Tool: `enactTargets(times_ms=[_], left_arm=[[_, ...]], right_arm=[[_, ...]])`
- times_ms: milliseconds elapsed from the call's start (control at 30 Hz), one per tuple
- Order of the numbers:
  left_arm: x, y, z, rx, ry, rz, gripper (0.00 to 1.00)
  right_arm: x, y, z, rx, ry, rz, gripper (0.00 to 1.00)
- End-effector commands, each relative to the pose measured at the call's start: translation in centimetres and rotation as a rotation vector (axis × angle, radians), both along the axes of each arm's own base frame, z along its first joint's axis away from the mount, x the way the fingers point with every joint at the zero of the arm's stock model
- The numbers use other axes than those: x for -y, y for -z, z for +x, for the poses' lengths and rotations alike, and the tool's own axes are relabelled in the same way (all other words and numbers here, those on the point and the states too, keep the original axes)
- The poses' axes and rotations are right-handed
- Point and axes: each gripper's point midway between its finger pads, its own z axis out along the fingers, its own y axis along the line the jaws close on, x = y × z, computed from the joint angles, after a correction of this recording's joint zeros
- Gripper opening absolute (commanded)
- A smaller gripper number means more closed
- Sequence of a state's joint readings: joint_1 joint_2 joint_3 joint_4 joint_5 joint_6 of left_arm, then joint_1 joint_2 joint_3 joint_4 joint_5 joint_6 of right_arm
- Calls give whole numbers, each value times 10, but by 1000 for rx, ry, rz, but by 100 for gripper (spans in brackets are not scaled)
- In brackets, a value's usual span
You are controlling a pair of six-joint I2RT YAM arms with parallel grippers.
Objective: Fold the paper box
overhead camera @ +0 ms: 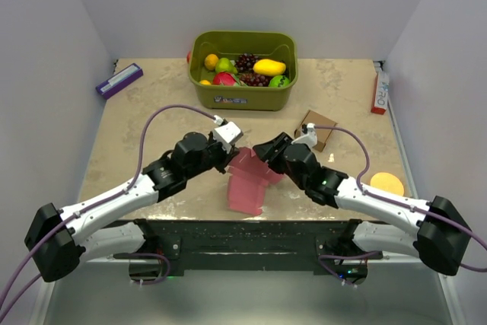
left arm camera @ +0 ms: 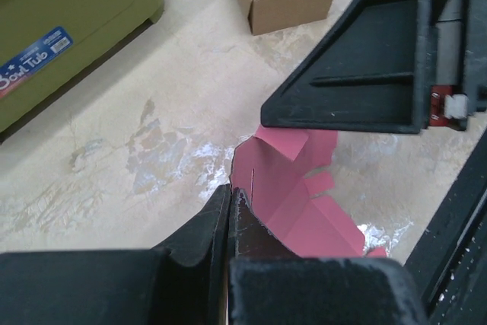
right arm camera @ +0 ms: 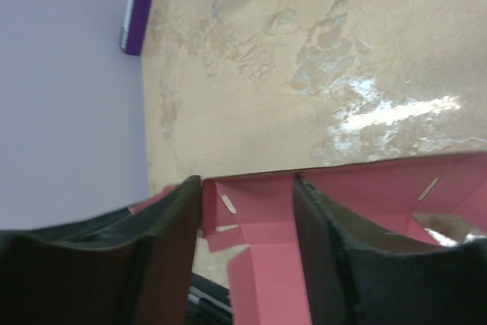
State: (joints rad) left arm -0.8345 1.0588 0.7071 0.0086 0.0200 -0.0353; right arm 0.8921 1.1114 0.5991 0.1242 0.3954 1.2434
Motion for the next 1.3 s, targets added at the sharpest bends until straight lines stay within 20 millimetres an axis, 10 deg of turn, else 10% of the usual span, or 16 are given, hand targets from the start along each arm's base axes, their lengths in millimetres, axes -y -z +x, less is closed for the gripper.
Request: enactTargets(times_ms=[0,233,567,1267], left_arm=[[-7,-6,21,-9,-129,25,0],[-17,3,36,-111,-222,-16,0],[-11,-1,31,-246,-118,-173,0],[-1,-11,26,-257,-52,-233,0]], right_arm=[[9,-17,0,95,5,-170,60],[-35,5,-50,55,-157,-194,65],[-82,12,-48,79,-217,-146,66],[-80,41,-36,-2,-131,-257,62]])
